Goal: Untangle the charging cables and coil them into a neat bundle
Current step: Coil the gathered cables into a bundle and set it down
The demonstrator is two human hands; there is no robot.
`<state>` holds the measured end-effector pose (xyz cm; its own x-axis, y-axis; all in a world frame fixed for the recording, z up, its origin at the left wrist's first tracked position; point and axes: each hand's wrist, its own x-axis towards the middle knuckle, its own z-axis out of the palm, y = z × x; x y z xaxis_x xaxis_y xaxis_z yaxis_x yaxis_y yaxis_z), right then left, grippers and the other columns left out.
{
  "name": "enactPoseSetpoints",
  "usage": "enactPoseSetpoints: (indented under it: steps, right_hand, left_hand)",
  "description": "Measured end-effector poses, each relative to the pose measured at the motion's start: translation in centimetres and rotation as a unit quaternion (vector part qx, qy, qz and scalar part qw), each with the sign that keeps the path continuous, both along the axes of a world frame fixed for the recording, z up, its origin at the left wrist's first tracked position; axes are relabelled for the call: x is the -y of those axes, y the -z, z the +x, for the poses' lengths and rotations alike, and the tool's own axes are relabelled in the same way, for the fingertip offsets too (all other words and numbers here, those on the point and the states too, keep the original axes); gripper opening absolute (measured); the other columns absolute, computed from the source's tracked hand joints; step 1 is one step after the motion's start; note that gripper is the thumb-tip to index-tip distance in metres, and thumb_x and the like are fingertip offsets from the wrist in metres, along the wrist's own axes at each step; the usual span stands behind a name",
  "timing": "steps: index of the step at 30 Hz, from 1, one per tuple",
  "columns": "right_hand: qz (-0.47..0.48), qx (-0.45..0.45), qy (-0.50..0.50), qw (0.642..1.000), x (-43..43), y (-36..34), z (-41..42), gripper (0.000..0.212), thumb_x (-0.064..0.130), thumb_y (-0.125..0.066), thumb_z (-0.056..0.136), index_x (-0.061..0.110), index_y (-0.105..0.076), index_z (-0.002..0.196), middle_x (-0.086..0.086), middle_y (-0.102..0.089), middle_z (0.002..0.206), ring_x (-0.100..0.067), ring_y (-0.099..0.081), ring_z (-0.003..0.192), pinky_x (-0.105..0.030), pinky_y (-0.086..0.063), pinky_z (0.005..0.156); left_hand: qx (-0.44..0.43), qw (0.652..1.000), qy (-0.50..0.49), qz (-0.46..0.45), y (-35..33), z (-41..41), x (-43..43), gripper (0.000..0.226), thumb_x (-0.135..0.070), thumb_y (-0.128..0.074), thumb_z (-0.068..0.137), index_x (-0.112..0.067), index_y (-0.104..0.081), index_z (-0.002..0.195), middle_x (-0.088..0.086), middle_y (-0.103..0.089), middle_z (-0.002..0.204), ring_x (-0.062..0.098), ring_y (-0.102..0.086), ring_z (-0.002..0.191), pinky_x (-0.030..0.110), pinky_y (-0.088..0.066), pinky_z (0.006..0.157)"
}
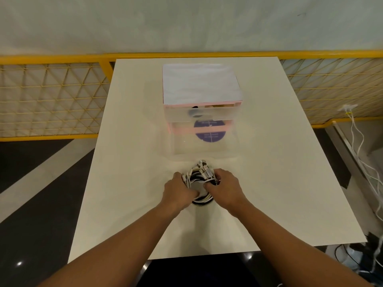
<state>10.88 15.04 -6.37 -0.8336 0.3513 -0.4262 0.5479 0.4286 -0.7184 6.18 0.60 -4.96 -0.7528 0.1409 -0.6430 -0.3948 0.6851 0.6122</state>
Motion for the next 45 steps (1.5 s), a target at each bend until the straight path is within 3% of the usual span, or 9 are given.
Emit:
enactPoseSetpoints:
  steps: [4,8,12,19,23,27,31,35,45]
  right_hand:
    - [-0.017,-0.011,-0.021,1.000,-0.6,-1.2,-0.8,0.021,0.016,-0.069,0.088,0.017,-0.068,0.109,-0.006,-0.060,0.105,-0.017,-0.058,0.091,-0.018,-0.040,0.066]
    - [-0.047,-0.027,-0.038,0.998,-1.6,-3.1,-1.7,0.022,0.016,-0.071,0.087,0.020,-0.069,0.108,0.000,-0.065,0.103,-0.017,-0.063,0.093,-0.028,-0.050,0.076]
    - [-0.104,-0.048,-0.021,0.993,-2.8,-4.7,-2.9,0.023,0.011,-0.073,0.086,0.024,-0.072,0.105,0.005,-0.070,0.095,-0.018,-0.069,0.089,-0.034,-0.056,0.080]
    - [-0.161,-0.081,-0.017,0.983,-4.2,-6.6,-5.5,0.025,0.004,-0.072,0.088,0.027,-0.072,0.097,0.002,-0.074,0.089,-0.019,-0.070,0.078,-0.035,-0.056,0.073]
    - [-0.186,-0.098,-0.005,0.978,-4.8,-6.7,-7.4,0.024,0.000,-0.070,0.088,0.020,-0.073,0.101,-0.011,-0.074,0.095,-0.026,-0.068,0.079,-0.048,-0.059,0.079]
    - [-0.216,-0.084,0.011,0.973,-5.2,-5.9,-9.6,0.024,-0.001,-0.071,0.088,0.011,-0.073,0.110,-0.015,-0.075,0.099,-0.036,-0.072,0.090,-0.054,-0.060,0.086]
    - [-0.242,-0.045,0.025,0.969,-5.6,-4.4,-11.3,0.024,0.000,-0.071,0.088,0.006,-0.072,0.112,-0.021,-0.074,0.106,-0.041,-0.070,0.101,-0.056,-0.059,0.086]
    - [-0.227,0.003,0.024,0.974,-5.8,-3.2,-12.0,0.019,-0.001,-0.070,0.088,-0.002,-0.070,0.107,-0.026,-0.073,0.105,-0.041,-0.071,0.098,-0.055,-0.060,0.085]
    - [-0.225,0.052,0.088,0.969,-5.9,-1.0,-14.7,0.015,-0.002,-0.073,0.085,0.001,-0.070,0.100,-0.021,-0.074,0.101,-0.038,-0.072,0.096,-0.053,-0.060,0.084]
  left_hand:
    - [-0.002,1.000,0.000,0.010,-0.9,-0.5,0.1,0.048,-0.020,-0.083,0.073,-0.013,-0.051,0.108,0.005,-0.063,0.098,0.024,-0.069,0.082,0.044,-0.062,0.072]
    - [0.025,0.999,0.015,0.026,-3.0,-1.8,0.7,0.048,-0.026,-0.087,0.074,-0.013,-0.053,0.104,0.007,-0.067,0.099,0.022,-0.070,0.070,0.024,-0.057,0.054]
    - [0.019,0.998,0.036,0.041,-5.8,-4.3,1.3,0.060,-0.042,-0.087,0.073,-0.014,-0.053,0.114,0.009,-0.066,0.101,0.022,-0.072,0.071,0.037,-0.063,0.072]
    - [-0.107,0.993,0.052,0.010,-10.9,-9.4,1.1,0.057,-0.048,-0.078,0.080,-0.017,-0.053,0.121,0.006,-0.066,0.105,0.024,-0.072,0.084,0.042,-0.062,0.078]
    - [-0.215,0.971,0.098,-0.043,-12.0,-12.0,0.3,0.054,-0.047,-0.069,0.089,-0.019,-0.050,0.131,0.005,-0.061,0.119,0.023,-0.059,0.104,0.029,-0.046,0.072]
    - [-0.285,0.944,0.154,-0.065,-11.2,-14.1,-1.0,0.052,-0.031,-0.057,0.099,-0.018,-0.041,0.146,0.011,-0.042,0.146,0.033,-0.041,0.133,0.040,-0.039,0.105]
    - [-0.285,0.922,0.242,-0.105,-10.4,-15.3,-2.0,0.059,-0.028,-0.046,0.105,-0.019,-0.021,0.158,0.009,-0.013,0.166,0.033,-0.007,0.152,0.039,-0.010,0.122]
    - [-0.264,0.906,0.302,-0.135,-9.3,-16.1,-2.7,0.058,-0.032,-0.038,0.107,-0.026,-0.013,0.159,0.004,0.003,0.168,0.037,0.011,0.152,0.040,0.000,0.122]
    - [-0.260,0.894,0.334,-0.144,-8.1,-16.7,-2.8,0.055,-0.039,-0.036,0.107,-0.036,-0.017,0.158,0.005,0.003,0.168,0.042,0.017,0.150,0.048,0.000,0.123]
